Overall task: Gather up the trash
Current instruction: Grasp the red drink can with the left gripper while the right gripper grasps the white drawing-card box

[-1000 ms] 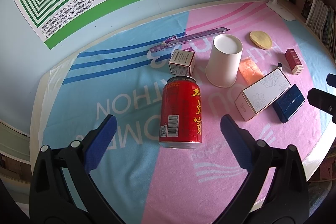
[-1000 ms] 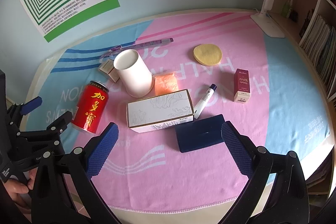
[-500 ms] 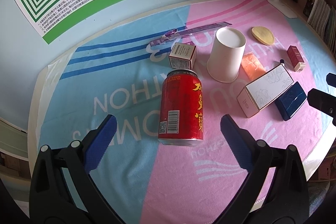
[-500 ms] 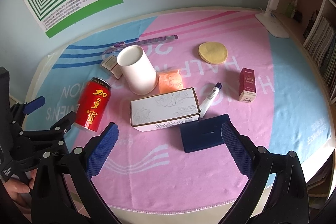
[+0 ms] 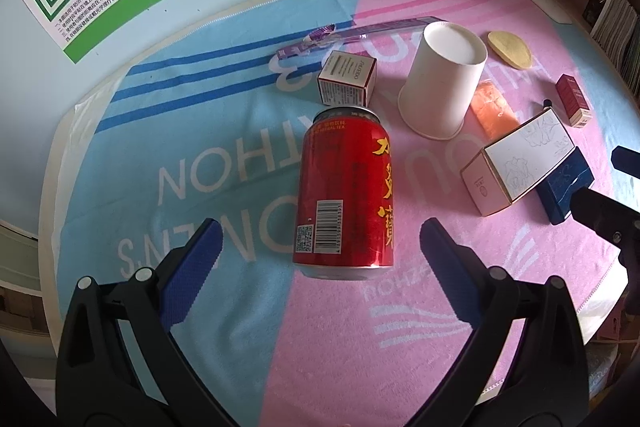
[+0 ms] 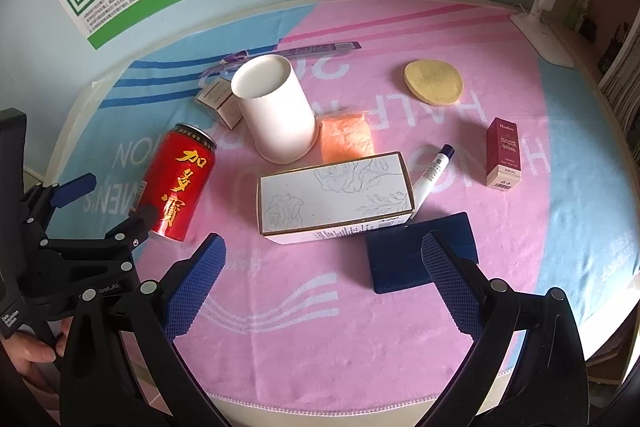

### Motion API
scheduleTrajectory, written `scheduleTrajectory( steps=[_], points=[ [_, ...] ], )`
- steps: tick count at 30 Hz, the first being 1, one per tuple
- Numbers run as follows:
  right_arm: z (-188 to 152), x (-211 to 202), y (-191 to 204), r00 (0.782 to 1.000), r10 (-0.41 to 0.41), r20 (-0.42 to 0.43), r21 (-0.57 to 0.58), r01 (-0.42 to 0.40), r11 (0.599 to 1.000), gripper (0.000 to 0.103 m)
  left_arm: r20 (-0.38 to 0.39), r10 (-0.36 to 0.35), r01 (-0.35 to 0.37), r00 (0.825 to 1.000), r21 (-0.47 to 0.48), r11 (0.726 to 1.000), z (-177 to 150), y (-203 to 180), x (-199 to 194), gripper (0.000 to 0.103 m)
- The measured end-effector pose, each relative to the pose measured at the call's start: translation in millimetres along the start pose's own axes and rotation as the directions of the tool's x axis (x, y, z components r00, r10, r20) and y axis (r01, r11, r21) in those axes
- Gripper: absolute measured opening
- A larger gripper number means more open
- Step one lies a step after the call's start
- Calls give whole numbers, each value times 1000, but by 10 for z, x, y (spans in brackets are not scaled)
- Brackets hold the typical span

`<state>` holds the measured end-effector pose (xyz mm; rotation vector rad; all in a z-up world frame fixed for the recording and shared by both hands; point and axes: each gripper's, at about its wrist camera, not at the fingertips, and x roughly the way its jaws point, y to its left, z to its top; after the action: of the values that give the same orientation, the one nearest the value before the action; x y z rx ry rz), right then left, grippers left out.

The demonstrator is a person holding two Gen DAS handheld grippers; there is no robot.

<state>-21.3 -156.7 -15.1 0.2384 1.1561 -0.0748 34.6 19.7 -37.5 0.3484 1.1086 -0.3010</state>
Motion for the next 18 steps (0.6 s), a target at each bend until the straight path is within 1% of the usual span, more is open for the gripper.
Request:
scheduleTrajectory(
  steps=[5,10,18],
  points=[
    [40,126,0,1000,2,-27,-2,-2,1000,97,-32,-1,1,999,-13,1000,8,22,127,97],
    [71,270,2,998,-1,-61,-14,0,1000,97,-72,-43,40,997,-43,998,15,70,262,97],
    [139,501,25,994,-7,-111,-42,2,999,97,-100,-54,49,994,-45,998,54,61,398,97]
  ],
)
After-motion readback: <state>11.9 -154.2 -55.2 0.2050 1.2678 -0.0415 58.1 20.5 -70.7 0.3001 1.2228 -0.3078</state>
